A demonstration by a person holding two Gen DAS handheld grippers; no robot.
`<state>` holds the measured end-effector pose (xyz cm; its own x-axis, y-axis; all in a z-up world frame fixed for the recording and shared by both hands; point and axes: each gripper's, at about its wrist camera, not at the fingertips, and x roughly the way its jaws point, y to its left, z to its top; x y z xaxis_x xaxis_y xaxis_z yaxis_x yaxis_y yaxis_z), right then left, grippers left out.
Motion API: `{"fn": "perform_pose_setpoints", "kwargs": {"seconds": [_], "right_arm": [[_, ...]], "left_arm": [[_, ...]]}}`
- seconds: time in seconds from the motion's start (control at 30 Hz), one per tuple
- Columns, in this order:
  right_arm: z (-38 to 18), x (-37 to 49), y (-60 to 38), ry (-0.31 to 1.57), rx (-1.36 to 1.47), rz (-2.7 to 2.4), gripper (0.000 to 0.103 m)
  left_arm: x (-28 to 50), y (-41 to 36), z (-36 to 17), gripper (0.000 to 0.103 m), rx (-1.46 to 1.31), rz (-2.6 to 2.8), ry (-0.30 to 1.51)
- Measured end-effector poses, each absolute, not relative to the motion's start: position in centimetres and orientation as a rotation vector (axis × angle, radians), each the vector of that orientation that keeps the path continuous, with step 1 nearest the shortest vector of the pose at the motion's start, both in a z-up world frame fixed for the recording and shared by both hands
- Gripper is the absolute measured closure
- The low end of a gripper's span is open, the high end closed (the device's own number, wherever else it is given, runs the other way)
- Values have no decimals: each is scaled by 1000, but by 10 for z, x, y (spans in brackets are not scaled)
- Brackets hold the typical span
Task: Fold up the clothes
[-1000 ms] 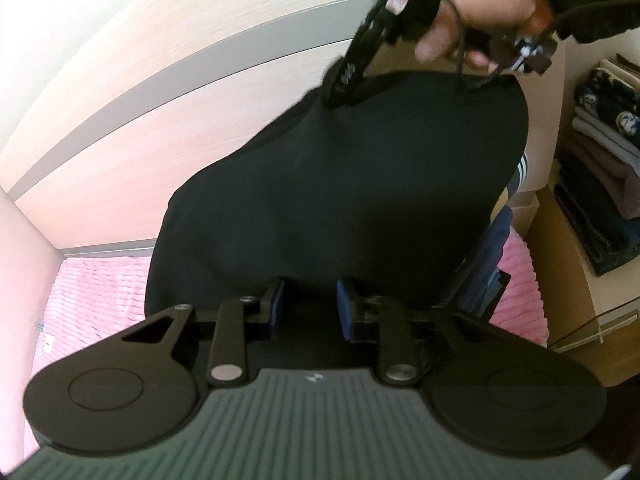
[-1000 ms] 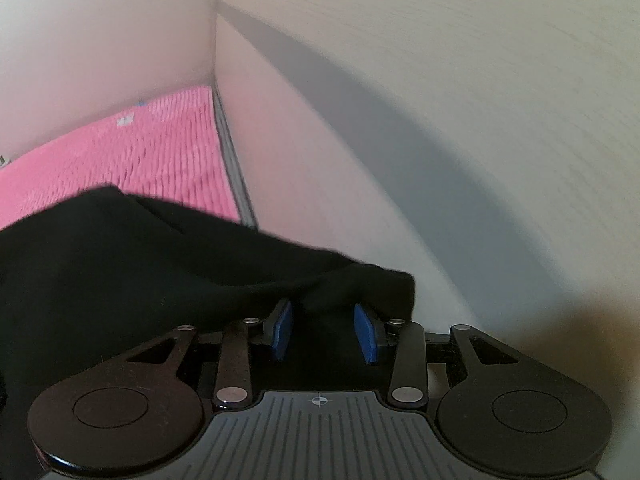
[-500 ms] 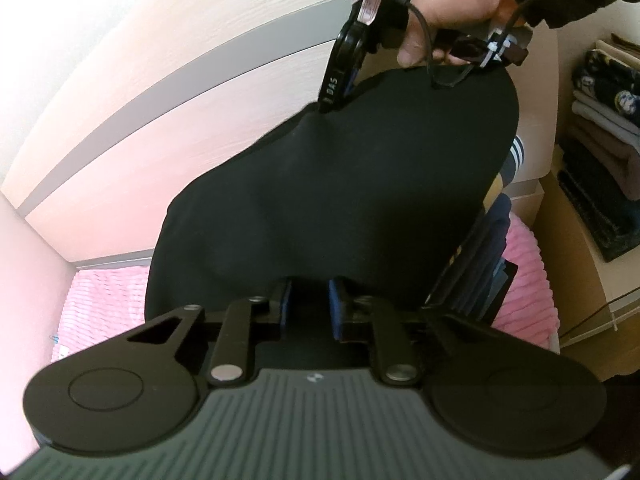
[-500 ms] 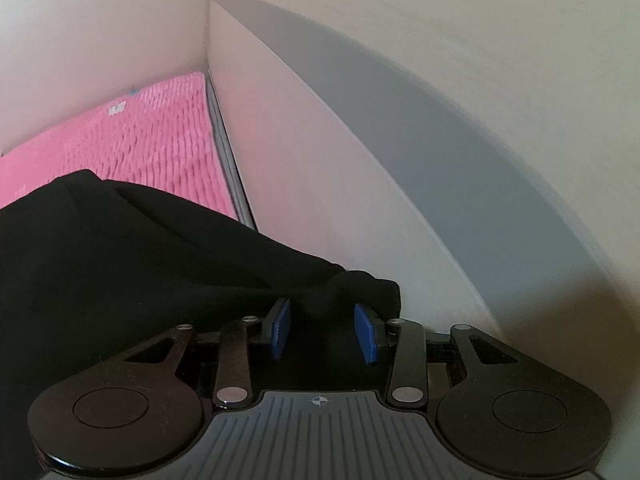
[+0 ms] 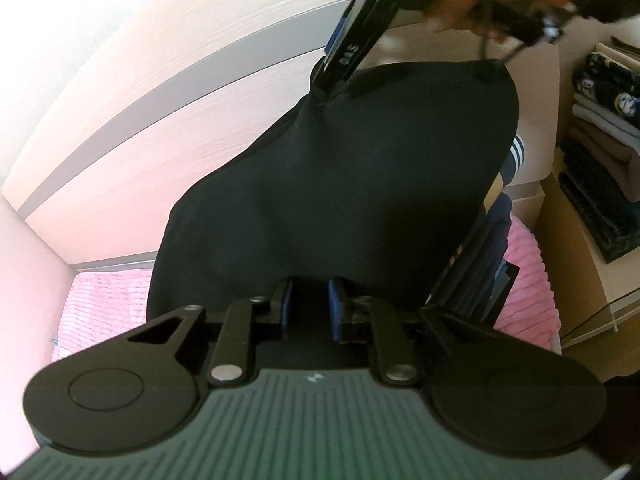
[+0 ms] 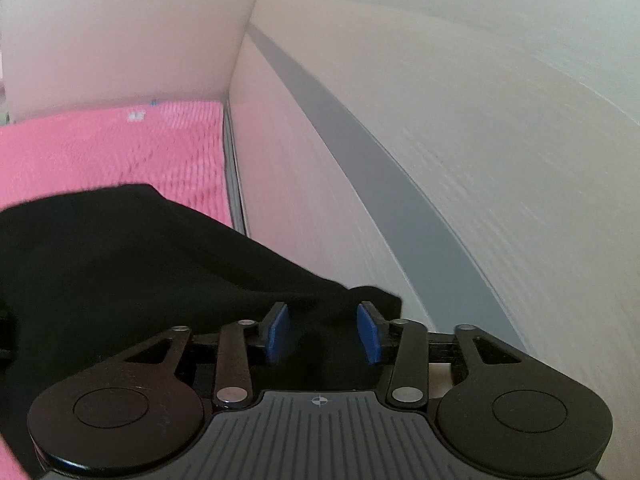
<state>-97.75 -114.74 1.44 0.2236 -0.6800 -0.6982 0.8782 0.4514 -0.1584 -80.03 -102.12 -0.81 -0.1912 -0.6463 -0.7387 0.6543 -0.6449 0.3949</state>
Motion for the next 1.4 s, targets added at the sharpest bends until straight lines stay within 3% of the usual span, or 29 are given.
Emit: {"fn": "perform_pose_setpoints", "kwargs": {"seconds": [0.13,0.4,0.7,0.8,0.87,0.93,1.17,1.4], "right_arm": [[-9,-986,-1148,776,437,-1057,39],[33,-990,-1102,643,432,-1112,39],[7,-969,-1062,713,433,-1069,39],[22,-971,-1056,677,402,-1089,39],[27,-971,-1058,660,377,-1089,39],[20,-970,-1061,670,401,-1066,36],[24,-990,-1068,610,432,-1101,32],[40,-1017,-1055,512,466,-1145,32]], "left_arm": [[-801,-1022,-7,90,1189,-1942,11],[-794,-1032,0,87,1146,-1937,80],[-787,-1031,4,67,1079,-1890,131],[-781,-1031,12,55,1019,-1865,185],[-774,-1033,19,40,960,-1840,237],[-768,-1037,21,34,913,-1804,303],[-764,-1043,19,33,892,-1760,378],[-732,-1026,42,24,721,-1658,463]]}}
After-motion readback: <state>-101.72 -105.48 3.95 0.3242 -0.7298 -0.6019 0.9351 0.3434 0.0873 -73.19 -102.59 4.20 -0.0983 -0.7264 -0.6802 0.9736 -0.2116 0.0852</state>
